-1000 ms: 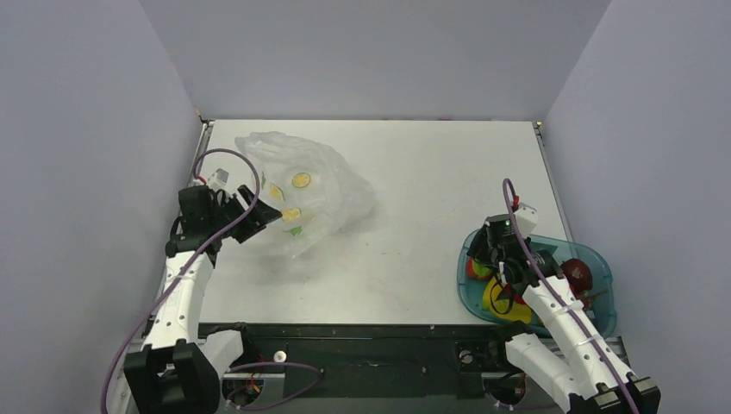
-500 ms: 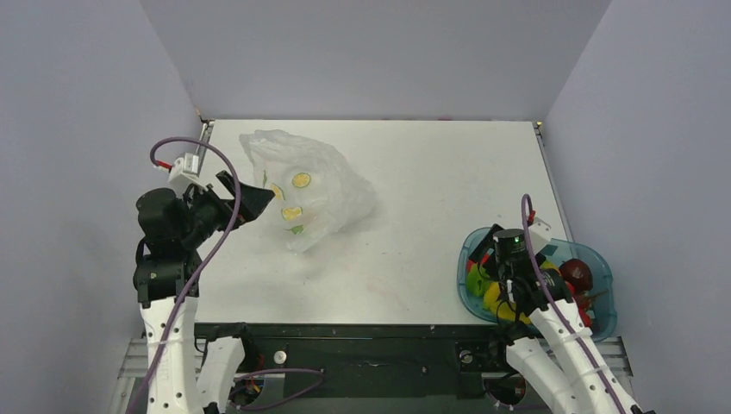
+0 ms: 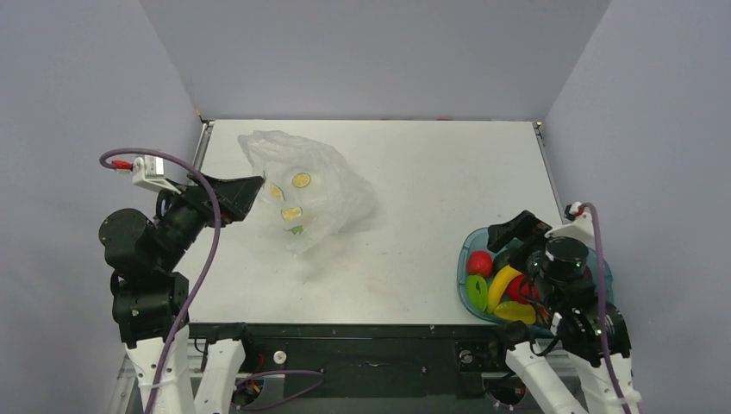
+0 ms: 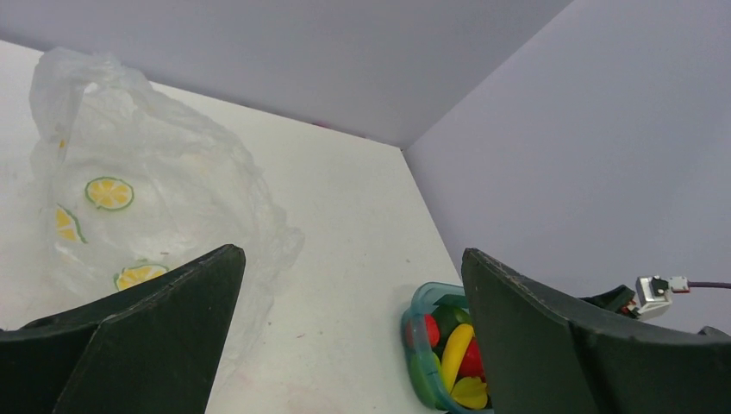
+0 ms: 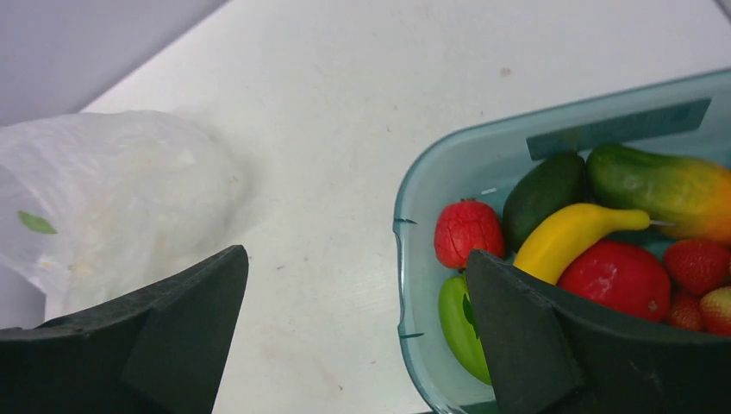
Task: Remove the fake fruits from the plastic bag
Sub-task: Reset both arms
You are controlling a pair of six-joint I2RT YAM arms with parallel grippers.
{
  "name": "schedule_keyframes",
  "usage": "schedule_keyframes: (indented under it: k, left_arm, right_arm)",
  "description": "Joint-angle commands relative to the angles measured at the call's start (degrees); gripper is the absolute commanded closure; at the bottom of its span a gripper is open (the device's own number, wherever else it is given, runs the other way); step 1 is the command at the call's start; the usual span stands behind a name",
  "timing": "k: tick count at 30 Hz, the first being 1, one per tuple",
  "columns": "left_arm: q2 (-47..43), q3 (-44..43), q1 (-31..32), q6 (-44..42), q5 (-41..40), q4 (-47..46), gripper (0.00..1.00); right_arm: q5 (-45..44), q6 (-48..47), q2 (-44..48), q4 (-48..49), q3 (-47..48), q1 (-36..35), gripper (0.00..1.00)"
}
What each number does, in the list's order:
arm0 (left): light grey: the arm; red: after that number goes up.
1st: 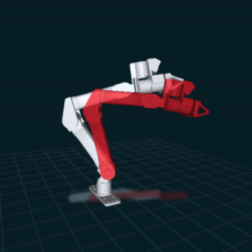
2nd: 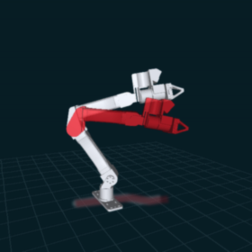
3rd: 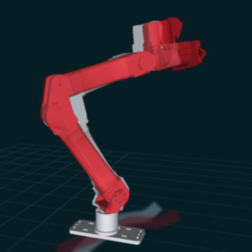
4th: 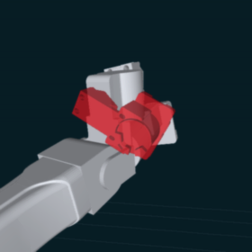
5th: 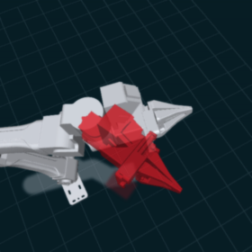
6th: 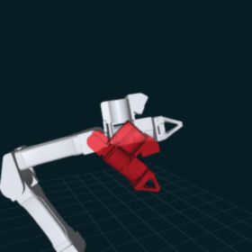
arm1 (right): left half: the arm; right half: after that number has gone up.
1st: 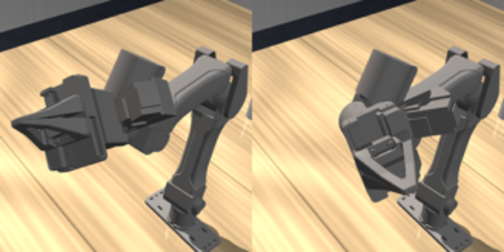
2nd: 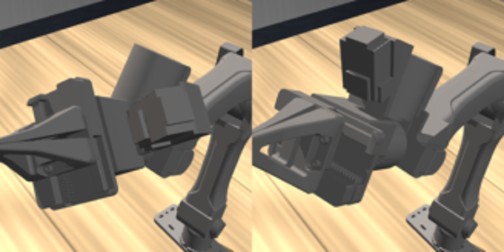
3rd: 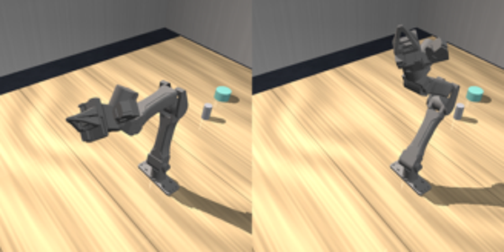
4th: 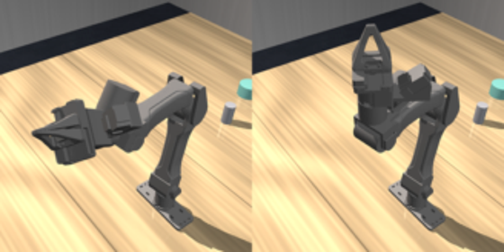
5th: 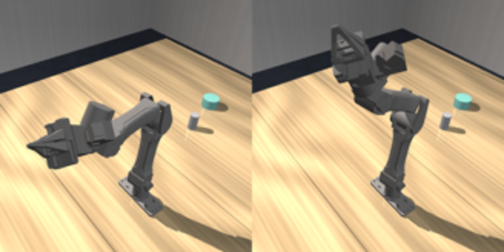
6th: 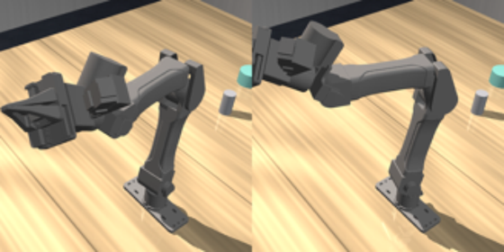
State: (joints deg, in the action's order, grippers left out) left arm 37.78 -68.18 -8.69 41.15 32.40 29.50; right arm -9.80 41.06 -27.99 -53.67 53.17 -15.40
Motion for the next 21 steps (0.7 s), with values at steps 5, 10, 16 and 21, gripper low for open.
schedule_keyframes:
  k: [5, 10, 16, 21]
  left_arm:
    - [-1.0, -8.3, -0.3, 1.8, -3.5, -8.5, 0.03]
    - [-2.7, -12.4, -0.2, -0.1, -7.1, -8.0, 0.03]
    - [-3.1, -14.4, 0.6, -1.9, -8.5, -6.3, 0.03]
    - [-2.6, -13.6, 1.8, -2.3, -7.9, -5.9, 0.03]
  right_arm:
    - [-1.6, -10.0, 7.2, -2.4, 14.9, 0.1, 0.07]
    - [-7.1, -13.4, 10.7, -2.5, 19.4, 0.2, 0.07]
    - [-15.6, -15.6, 12.9, -2.7, 21.7, 0.2, 0.07]
    - [-20.3, -15.9, 12.9, -3.3, 21.8, 0.3, 0.07]
